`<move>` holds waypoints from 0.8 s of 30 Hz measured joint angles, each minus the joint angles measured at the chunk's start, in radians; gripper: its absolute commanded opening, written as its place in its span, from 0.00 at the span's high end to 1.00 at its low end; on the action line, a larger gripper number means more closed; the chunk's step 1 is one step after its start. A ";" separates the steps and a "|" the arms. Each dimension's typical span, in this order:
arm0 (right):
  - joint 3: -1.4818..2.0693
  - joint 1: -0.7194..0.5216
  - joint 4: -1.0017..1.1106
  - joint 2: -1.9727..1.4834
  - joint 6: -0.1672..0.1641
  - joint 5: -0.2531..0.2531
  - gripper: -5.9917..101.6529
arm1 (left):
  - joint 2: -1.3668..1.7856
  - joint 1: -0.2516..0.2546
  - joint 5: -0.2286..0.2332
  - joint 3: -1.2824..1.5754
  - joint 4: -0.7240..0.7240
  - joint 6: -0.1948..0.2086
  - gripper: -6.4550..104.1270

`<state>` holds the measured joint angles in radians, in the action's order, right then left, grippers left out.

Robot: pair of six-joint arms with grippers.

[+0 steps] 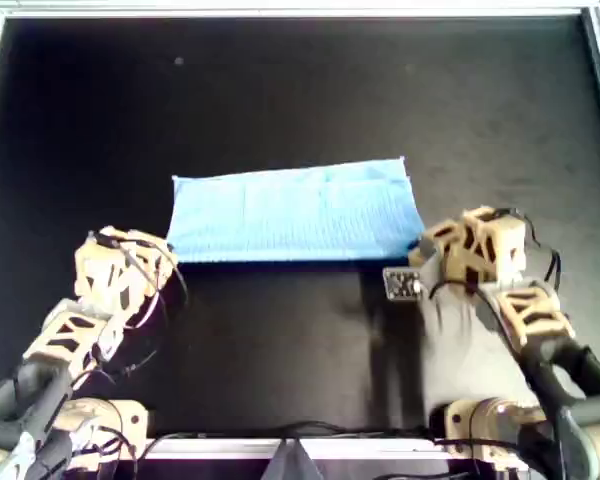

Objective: Fold a cloth

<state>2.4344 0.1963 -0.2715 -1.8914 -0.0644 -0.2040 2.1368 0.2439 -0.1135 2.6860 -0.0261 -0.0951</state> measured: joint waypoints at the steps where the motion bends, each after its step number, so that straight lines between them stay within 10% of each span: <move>1: 0.018 0.000 0.000 -0.005 0.000 0.000 0.96 | 0.000 0.000 0.000 0.006 0.000 0.000 0.95; 13: 0.100 0.000 0.000 -0.018 0.000 -0.002 0.94 | 0.002 0.000 0.000 0.069 0.000 0.000 0.92; 24: 0.104 -0.012 0.000 -0.018 -0.008 0.015 0.46 | 0.055 -0.003 0.031 0.072 0.000 0.002 0.47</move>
<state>2.5387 0.1841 -0.2715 -1.9098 -0.0721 -0.1887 2.1921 0.2408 -0.0828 2.7581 -0.0261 -0.0936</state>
